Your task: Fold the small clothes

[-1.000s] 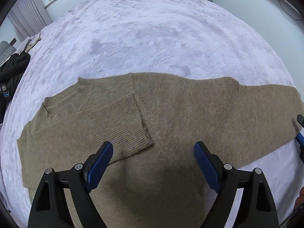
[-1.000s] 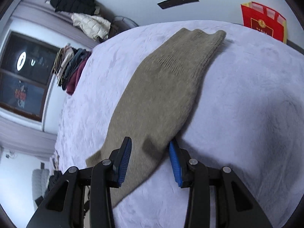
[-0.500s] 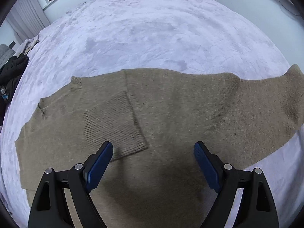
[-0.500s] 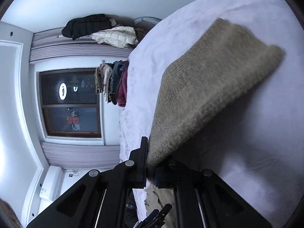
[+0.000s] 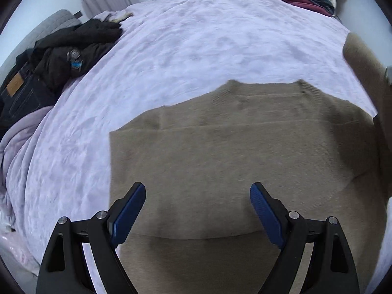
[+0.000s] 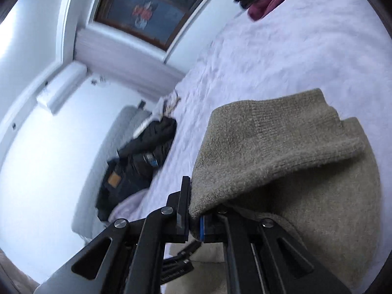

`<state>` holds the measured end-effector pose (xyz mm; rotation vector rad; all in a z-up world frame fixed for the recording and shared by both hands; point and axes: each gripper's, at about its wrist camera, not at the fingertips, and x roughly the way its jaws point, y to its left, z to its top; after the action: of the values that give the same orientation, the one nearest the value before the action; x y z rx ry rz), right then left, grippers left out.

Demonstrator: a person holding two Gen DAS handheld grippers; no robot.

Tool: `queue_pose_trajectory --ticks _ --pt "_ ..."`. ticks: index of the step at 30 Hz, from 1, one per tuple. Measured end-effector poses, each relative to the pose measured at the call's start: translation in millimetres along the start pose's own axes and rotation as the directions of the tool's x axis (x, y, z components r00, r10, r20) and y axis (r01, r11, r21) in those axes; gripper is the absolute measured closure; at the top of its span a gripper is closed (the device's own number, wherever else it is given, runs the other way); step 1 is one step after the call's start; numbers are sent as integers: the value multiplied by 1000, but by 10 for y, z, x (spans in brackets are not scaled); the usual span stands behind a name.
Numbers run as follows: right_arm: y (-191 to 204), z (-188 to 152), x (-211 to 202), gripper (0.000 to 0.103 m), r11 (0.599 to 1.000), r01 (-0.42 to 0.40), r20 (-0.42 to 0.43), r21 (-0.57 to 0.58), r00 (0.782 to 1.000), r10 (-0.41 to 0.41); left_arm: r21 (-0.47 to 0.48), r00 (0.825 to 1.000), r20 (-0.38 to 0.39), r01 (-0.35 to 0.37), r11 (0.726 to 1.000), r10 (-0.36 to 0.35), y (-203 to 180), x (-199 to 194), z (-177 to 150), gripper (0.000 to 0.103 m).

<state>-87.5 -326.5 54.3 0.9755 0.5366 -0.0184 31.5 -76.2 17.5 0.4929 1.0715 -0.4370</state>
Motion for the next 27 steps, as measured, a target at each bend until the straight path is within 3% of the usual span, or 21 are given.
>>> queue_pose_trajectory --ticks 2,6,7,10,12,13,14,15,17,18,19,21,23,24,25,27 --pt "135 -241 516 97 993 81 -111 -81 990 -89 -50 999 -32 -9 999 8 269 69 -64 15" --pt "113 -656 1251 87 962 218 -297 -162 919 -258 -86 998 -58 -16 996 11 615 111 -263 15" --pt "105 -811 1285 77 959 240 -320 -153 906 -278 -92 998 -64 -11 996 5 675 122 -306 15" --pt "37 -803 1237 62 964 258 -289 -60 920 -264 -108 998 -68 3 994 -10 804 145 -414 15" --pt "-19 -756 1075 61 960 282 -235 5 933 -273 -123 997 -70 13 992 -21 876 132 -462 15" --pt "-84 -670 1022 63 956 286 -213 59 940 -268 -131 997 -72 17 991 -26 925 125 -470 15" --pt "-120 -647 1015 86 953 283 -204 105 944 -258 -140 997 -74 19 990 -30 961 123 -490 15" --pt "-130 -598 1031 98 951 277 -193 138 949 -248 -149 997 -74 20 989 -32 994 115 -507 15" --pt "41 -550 1047 97 956 284 -160 69 949 -270 -168 997 -64 22 986 -33 1061 71 -543 15" --pt "287 -568 1090 97 957 283 -144 -58 946 -289 -176 998 -58 17 984 -28 1099 49 -562 15" --pt "484 -595 1145 97 941 287 -143 -179 939 -314 -184 998 -51 10 983 -20 1152 42 -578 15" --pt "836 -818 1321 96 859 280 -173 -429 908 -383 -202 999 -48 -4 979 -6 1244 29 -605 15" --pt "1042 -1161 1645 94 730 258 -221 -633 843 -490 -219 999 -53 -23 975 12 1335 40 -629 15" --pt "1091 -1331 1749 93 667 246 -225 -703 814 -536 -227 998 -60 -34 973 21 1387 49 -643 15" --pt "1108 -1463 1787 90 622 232 -219 -748 798 -561 -234 998 -63 -42 971 28 1428 56 -652 15" --pt "1168 -1639 1785 78 561 222 -186 -797 793 -580 -237 997 -67 -48 970 33 1488 63 -657 15"
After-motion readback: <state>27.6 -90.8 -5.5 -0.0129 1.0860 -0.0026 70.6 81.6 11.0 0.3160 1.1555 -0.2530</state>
